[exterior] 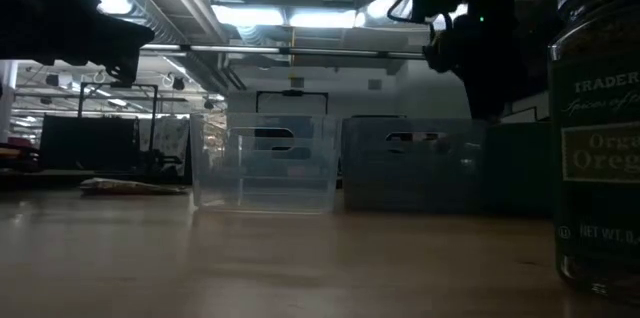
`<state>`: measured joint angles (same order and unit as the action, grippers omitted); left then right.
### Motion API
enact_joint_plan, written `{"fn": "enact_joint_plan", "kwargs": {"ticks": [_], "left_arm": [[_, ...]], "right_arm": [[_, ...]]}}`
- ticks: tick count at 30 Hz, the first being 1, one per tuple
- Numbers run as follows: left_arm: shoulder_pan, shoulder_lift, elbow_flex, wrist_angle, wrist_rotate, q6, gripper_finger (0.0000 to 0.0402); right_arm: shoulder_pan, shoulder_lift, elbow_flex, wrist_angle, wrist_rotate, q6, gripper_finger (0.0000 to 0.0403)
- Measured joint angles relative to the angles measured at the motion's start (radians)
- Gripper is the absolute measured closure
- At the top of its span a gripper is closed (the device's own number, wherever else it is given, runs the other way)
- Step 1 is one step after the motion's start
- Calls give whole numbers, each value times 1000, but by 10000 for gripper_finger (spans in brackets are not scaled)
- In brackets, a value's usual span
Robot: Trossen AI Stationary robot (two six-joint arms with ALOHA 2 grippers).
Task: Sort spices by type
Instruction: Put the top brown seasoning bottle into the green bin
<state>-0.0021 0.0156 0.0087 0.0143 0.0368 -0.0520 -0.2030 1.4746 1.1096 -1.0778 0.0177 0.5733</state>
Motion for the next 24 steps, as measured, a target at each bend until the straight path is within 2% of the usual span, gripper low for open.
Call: {"fn": "enact_joint_plan", "kwargs": {"ticks": [9, 16, 24], "left_arm": [[0, 0, 0, 0, 0, 0, 402], [0, 0, 0, 0, 0, 0, 402], [0, 0, 0, 2, 0, 0, 402]], "right_arm": [[14, 0, -143, 236, 10, 6, 226], [14, 0, -180, 256, 36, 1, 223], [13, 0, -183, 272, 36, -1, 176]]}}
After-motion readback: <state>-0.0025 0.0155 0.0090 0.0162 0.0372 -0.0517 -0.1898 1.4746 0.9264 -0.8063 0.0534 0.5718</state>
